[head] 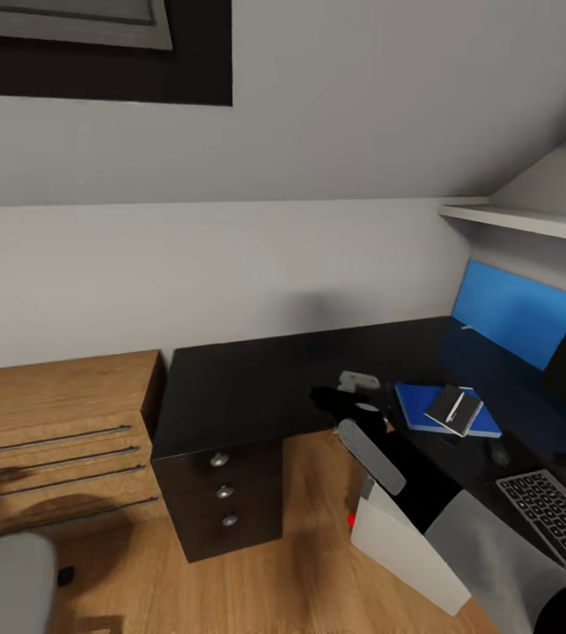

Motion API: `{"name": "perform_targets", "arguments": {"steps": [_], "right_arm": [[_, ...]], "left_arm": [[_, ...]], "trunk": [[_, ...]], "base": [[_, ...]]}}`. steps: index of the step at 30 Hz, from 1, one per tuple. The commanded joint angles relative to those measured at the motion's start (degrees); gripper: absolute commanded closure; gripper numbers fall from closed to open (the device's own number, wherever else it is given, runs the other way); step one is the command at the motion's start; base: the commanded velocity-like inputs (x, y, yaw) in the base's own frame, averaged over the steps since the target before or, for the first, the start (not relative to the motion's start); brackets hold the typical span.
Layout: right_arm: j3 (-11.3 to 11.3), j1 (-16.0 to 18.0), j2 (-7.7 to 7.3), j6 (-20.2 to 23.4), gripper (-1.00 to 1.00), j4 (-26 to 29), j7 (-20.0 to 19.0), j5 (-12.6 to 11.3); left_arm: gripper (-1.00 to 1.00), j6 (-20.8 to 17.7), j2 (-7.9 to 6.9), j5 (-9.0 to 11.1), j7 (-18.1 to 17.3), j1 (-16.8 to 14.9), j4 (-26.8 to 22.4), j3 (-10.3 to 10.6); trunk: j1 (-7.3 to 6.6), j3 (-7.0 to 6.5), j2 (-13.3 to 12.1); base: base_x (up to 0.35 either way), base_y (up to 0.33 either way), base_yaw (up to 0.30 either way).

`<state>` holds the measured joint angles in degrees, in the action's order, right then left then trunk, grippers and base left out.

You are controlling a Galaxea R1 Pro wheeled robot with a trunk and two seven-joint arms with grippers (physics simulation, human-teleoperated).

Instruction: In the bedroom, organize the workspace by keeping the computer under the desk, ensuring the monitor is on the desk, placing the keyboard on the desk next to the monitor, placing the mouse on the desk next to the keyboard, moving the folder from the swivel chair onto the desk next to the mouse, stacking the notebook on top of the folder with the pen on top of the notebook, and positioning the swivel chair next to the desk.

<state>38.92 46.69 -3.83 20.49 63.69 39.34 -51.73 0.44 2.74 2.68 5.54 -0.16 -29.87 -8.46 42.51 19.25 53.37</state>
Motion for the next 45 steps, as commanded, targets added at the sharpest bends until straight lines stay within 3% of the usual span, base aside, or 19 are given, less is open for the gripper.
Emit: {"name": "perform_targets", "arguments": {"steps": [1, 6, 10, 15, 22, 25, 29, 34, 45], "right_arm": [[0.9, 0.1, 0.36, -0.1, -1.0, 0.0, 0.9, 0.5], [1.9, 0.0, 1.43, -1.5, -1.0, -0.8, 1.7, 2.6], [2.1, 0.0, 1.86, -2.5, -1.0, -2.5, 1.9, 3.5], [2.7, -1.0, 2.19, -8.9, -1.0, -9.7, 2.0, 3.8], [5.5, -5.7, 2.18, -14.9, -1.0, -14.1, 3.2, 6.5], [6.7, -9.9, 2.17, -17.4, -1.0, -14.8, 6.2, 9.6], [7.1, -12.8, 2.18, -18.7, -1.0, -15.0, 8.7, 10.8], [7.5, -16.7, 2.19, -19.5, -1.0, -14.9, 12.6, 11.3], [7.6, -20.1, 2.12, -20.6, -1.0, -15.0, 12.9, 11.3]], "left_arm": [[-1.0, -1.8, -0.38, 0.3, 0.0, 0.0, 0.0, -0.2], [-1.0, -4.2, -1.67, 1.3, 0.0, 0.0, 0.0, -0.2], [-1.0, -4.8, -2.75, 3.6, 0.0, 0.0, 0.0, -0.2], [-1.0, -4.9, -3.61, 6.2, -0.2, -0.1, 0.0, -0.1], [-1.0, -4.8, -3.62, 6.5, -0.2, -0.1, 0.0, 0.0], [-1.0, -4.8, -3.62, 6.5, -0.2, -0.1, 0.0, 0.0], [-1.0, -4.8, -3.61, 6.5, -0.2, -0.1, 0.0, 0.1], [-1.0, -4.7, -3.51, 6.4, -0.3, -0.1, 0.2, 0.3], [-1.0, -2.7, -3.45, 6.3, -0.5, -0.1, 0.2, 0.4]], "trunk": [[-0.25, -0.12, -0.4], [-1.35, -1.02, -2.4], [-2.22, -1.73, -4.0], [-3.32, -2.63, -6.0], [-4.86, -3.89, -8.8], [-5.52, -4.43, -10.0], [-6.4, -5.15, -11.6], [-7.5, -6.04, -13.6], [-7.5, -6.33, -13.6]], "base": [[-0.247, 0.002, 0.276], [-0.175, 0.001, 0.277], [-0.058, 0.0, 0.278], [-0.014, 0.0, 0.278], [-0.002, 0.0, 0.164], [0.0, 0.0, 0.032], [0.0, 0.0, 0.011], [0.0, 0.0, 0.002], [0.0, 0.0, 0.0]]}}
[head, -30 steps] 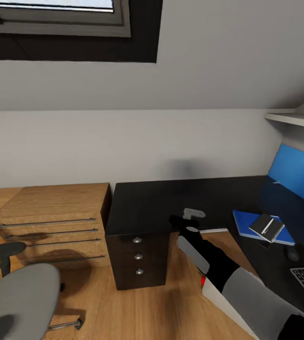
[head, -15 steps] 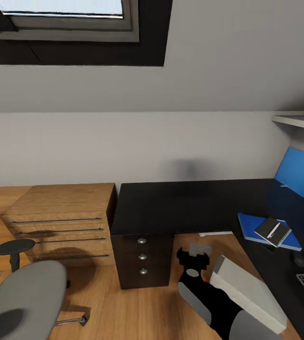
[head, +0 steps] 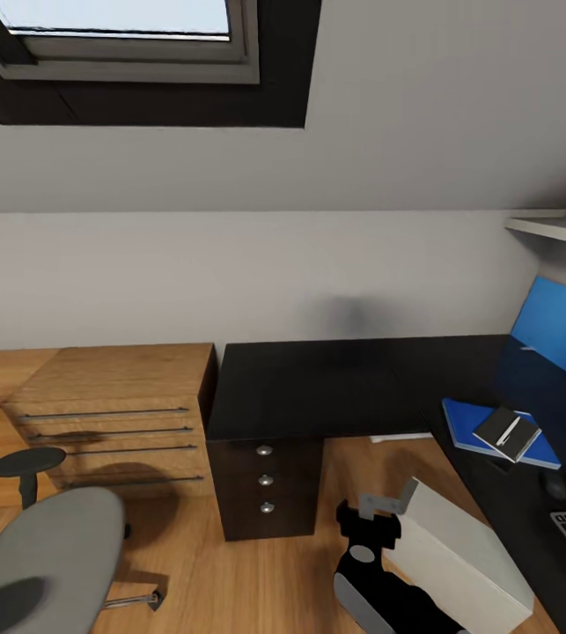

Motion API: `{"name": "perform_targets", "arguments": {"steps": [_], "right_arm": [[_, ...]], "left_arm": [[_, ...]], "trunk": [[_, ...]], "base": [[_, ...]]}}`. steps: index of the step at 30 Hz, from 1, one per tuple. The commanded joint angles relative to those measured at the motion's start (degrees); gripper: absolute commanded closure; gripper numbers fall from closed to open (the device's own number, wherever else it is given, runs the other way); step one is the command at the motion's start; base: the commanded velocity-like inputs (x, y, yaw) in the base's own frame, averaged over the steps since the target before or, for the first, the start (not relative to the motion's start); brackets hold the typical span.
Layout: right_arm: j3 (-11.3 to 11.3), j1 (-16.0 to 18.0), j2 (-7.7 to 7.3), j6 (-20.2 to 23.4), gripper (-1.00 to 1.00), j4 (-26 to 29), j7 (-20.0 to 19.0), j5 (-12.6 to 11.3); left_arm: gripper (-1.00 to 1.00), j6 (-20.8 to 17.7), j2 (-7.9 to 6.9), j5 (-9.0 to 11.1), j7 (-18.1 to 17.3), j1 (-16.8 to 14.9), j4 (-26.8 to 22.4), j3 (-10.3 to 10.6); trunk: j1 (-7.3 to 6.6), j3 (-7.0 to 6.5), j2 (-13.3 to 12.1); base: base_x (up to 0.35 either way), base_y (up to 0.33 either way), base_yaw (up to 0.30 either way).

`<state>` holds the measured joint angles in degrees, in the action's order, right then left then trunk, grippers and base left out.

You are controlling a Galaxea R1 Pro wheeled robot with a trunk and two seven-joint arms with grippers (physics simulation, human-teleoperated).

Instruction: In the bedroom, organize the workspace by keeping the computer under the desk, ensuring the monitor is on the desk, placing the keyboard on the desk next to the monitor, placing the mouse on the desk next to the keyboard, moving the folder from the swivel chair onto the desk next to the mouse, stacking the notebook on top of the folder with the pen on top of the notebook, and positioning the swivel chair next to the desk.

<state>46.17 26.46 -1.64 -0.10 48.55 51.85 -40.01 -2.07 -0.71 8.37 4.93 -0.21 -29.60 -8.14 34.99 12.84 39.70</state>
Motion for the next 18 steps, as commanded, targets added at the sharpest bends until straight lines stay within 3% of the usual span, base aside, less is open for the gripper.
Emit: {"name": "perform_targets", "arguments": {"steps": [1, 12, 18], "right_arm": [[0.3, -0.1, -0.1, -0.4, -1.0, 0.1, 0.3, -0.4], [0.4, -2.0, -0.1, -2.7, -1.0, -2.6, 0.1, -0.4], [2.0, -2.5, 0.12, -5.6, -1.0, -6.5, -0.2, -0.4]], "left_arm": [[-1.0, 0.1, 0.0, 0.6, 0.2, 0.0, -0.1, 0.1], [-1.0, 3.1, -0.1, 0.6, 0.2, 0.0, -0.1, 0.1], [-1.0, 3.4, -0.15, 0.6, 0.2, 0.0, -0.1, 0.0]], "trunk": [[0.02, 0.01, 0.1], [0.02, -0.91, 0.1], [0.02, -1.45, 0.1]], "base": [[0.0, 0.0, 0.0], [0.0, 0.0, 0.0], [0.0, 0.0, 0.0]]}}
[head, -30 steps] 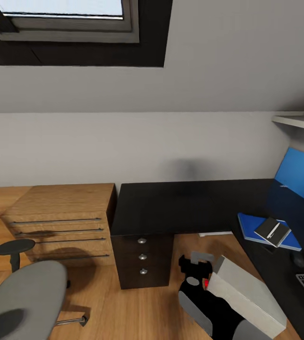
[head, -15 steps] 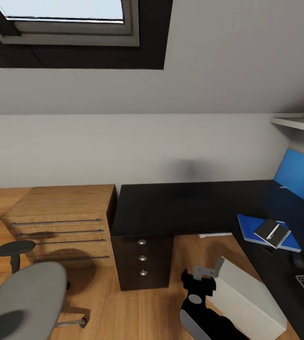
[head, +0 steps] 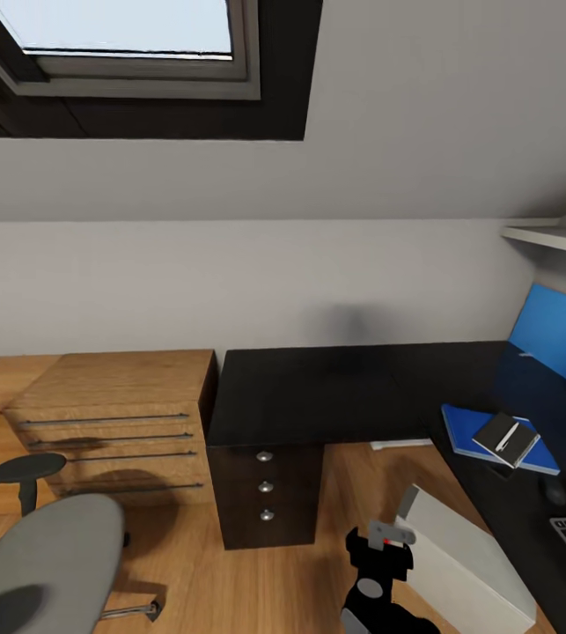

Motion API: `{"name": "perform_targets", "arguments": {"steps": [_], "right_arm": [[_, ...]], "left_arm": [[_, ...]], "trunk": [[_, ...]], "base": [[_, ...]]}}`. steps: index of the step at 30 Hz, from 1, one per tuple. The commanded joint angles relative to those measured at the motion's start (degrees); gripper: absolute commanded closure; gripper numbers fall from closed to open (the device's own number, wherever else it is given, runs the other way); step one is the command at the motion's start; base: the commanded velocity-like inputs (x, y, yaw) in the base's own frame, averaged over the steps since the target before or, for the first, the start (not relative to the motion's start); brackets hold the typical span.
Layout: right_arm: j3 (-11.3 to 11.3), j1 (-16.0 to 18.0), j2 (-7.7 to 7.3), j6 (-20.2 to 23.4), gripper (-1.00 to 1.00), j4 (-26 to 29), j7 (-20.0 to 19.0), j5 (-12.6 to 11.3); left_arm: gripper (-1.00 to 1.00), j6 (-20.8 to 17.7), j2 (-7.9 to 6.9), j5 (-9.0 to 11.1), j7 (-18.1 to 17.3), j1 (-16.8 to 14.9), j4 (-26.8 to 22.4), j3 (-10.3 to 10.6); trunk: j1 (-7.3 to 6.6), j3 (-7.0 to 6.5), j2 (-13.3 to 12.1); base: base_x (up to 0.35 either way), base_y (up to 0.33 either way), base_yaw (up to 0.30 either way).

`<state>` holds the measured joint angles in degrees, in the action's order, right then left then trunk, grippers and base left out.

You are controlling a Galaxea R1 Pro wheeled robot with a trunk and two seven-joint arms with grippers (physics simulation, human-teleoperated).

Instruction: In the bedroom, organize the workspace by keeping the computer under the desk, ensuring the monitor is on the desk, placing the keyboard on the desk next to the monitor, placing the mouse on the desk next to the keyboard, moving the folder from the swivel chair onto the desk next to the mouse, stacking the notebook on top of the folder with the pen on top of the notebook, and positioning the swivel chair next to the desk.

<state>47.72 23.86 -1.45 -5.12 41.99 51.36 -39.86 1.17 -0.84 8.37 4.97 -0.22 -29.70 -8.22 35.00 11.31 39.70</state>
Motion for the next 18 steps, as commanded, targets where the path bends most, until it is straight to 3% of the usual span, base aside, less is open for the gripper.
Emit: {"name": "perform_targets", "arguments": {"steps": [1, 7, 13, 14, 15, 18], "right_arm": [[0.9, 0.0, 0.02, -1.4, -1.0, -0.9, 0.2, -0.6], [4.8, -0.2, 1.66, -8.3, -1.0, -8.9, -0.1, -0.6], [6.5, -0.3, 4.43, -14.8, -1.0, -18.9, -1.8, -0.7], [6.6, -0.3, 5.04, -16.3, -1.0, -21.6, -3.1, -0.7], [6.8, -0.3, 5.77, -19.1, -1.0, -26.5, -7.4, -0.8], [6.6, -0.3, 5.91, -21.5, -1.0, -30.6, -13.3, -1.1]], "left_arm": [[-1.0, 0.2, -0.02, 0.6, 0.1, 0.0, 0.0, 0.1], [-1.0, 1.6, -0.06, 0.6, 0.1, 0.0, 0.0, 0.1], [-1.0, 4.3, -0.01, 0.7, 0.1, 0.0, 0.0, 0.0], [-1.0, 4.6, 0.01, 0.7, 0.1, 0.0, 0.1, 0.0], [-1.0, 4.9, 0.09, 0.7, 0.2, 0.0, 1.6, 0.1], [-1.0, 5.1, 0.14, 0.7, 0.2, 0.0, 3.8, 0.1]], "trunk": [[0.02, -0.01, 0.1], [0.02, -0.55, 0.1], [-0.42, -1.45, -0.7], [-0.64, -1.71, -1.1], [-0.86, -1.94, -1.5], [-1.52, -2.57, -2.7]], "base": [[0.0, 0.0, 0.0], [0.0, 0.0, 0.0], [0.0, 0.0, 0.012], [0.0, 0.0, 0.081], [0.0, 0.0, 0.178], [0.0, 0.0, 0.216]]}}
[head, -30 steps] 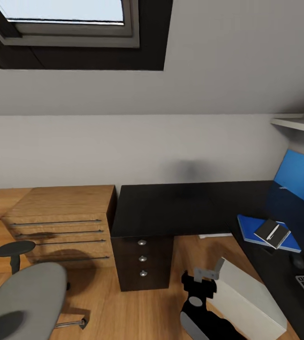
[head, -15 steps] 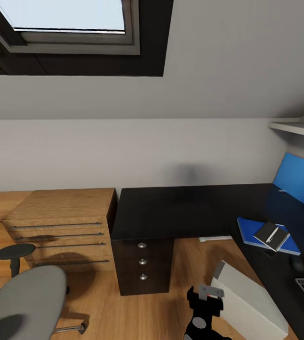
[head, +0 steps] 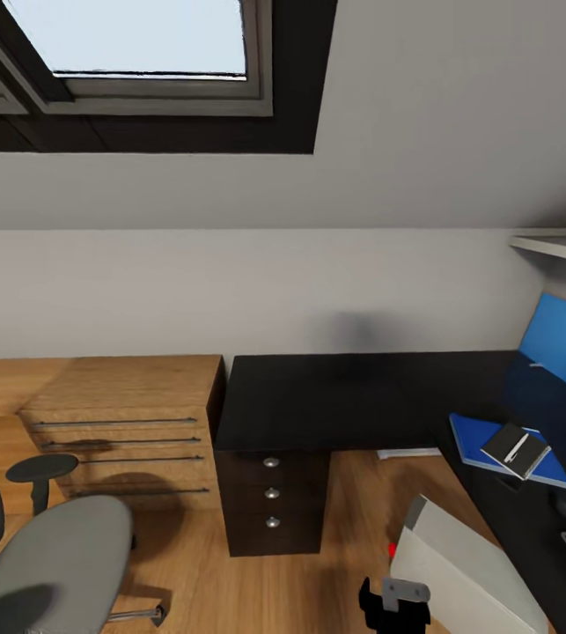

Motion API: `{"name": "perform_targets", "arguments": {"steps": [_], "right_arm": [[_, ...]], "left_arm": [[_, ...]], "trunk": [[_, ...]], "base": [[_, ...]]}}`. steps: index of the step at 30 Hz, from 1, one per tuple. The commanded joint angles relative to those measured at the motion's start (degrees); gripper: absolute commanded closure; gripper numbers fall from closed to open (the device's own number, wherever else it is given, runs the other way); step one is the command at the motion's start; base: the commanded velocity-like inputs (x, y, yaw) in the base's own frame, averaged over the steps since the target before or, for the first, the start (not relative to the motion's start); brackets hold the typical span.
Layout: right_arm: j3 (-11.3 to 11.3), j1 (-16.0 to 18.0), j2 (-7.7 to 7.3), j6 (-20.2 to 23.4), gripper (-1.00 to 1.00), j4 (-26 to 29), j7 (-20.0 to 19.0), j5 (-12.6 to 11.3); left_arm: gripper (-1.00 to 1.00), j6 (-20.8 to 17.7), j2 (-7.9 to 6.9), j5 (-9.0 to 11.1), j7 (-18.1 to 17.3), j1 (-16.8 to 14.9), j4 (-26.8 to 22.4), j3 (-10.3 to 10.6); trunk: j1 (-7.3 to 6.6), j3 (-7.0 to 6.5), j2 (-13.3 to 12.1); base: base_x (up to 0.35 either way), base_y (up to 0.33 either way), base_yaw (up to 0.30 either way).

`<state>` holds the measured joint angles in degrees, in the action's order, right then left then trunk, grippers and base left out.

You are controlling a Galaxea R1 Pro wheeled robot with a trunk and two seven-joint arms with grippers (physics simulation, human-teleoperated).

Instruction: In the bedroom, organize the workspace by keeping the computer under the desk, ensuring the monitor is on the desk, placing the keyboard on the desk next to the monitor, placing the mouse on the desk next to the keyboard, moving the folder from the swivel chair onto the desk next to the mouse, stacking the notebook on top of the folder with the pen on top of the notebook, and positioning the swivel chair next to the desk.

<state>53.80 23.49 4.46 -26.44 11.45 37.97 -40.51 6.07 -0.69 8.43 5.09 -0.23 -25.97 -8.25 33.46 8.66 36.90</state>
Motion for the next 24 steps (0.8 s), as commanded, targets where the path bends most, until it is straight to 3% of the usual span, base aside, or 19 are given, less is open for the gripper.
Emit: {"name": "perform_targets", "arguments": {"steps": [1, 3, 9, 11, 16, 24], "right_arm": [[0.5, 0.1, -0.01, -0.7, -1.0, -1.0, -1.5, -0.6], [0.3, 0.1, -0.09, -2.1, -1.0, -4.4, -10.1, -1.9], [0.5, 0.1, 0.09, -2.8, -1.0, -6.3, -17.0, -3.0], [0.5, 0.1, 0.05, -2.8, -1.0, -6.4, -17.1, -3.0], [0.4, 0.1, -0.06, -2.8, -1.0, -7.3, -17.4, -3.0], [0.5, 0.1, 0.15, -3.3, -1.0, -7.3, -17.5, -3.1]], "left_arm": [[-1.0, 0.2, 0.02, 0.6, 0.1, 0.0, 0.4, 0.1], [-1.0, 0.2, 0.26, 0.5, 0.1, 0.0, 1.3, 0.2], [-1.0, 1.3, 0.64, 0.5, -0.1, 0.0, 1.7, 0.2], [-1.0, 1.9, 0.66, 0.5, -0.1, 0.0, 1.8, 0.3], [-1.0, 2.9, 0.63, 0.5, -0.1, 0.0, 2.0, 3.6], [-1.0, 2.7, 0.54, 0.7, 0.1, 0.0, 2.3, 4.6]], "trunk": [[-0.21, -0.11, -0.3], [-0.65, -0.44, -1.1], [-0.87, -0.46, -1.5], [-0.87, -0.45, -1.5], [-0.87, -0.45, -1.5], [-0.87, -0.44, -1.5]], "base": [[0.0, 0.0, 0.244], [0.0, 0.0, 0.262], [0.0, 0.0, 0.175], [0.0, 0.0, 0.026], [-0.174, 0.0, 0.006], [-0.295, -0.039, 0.001]]}}
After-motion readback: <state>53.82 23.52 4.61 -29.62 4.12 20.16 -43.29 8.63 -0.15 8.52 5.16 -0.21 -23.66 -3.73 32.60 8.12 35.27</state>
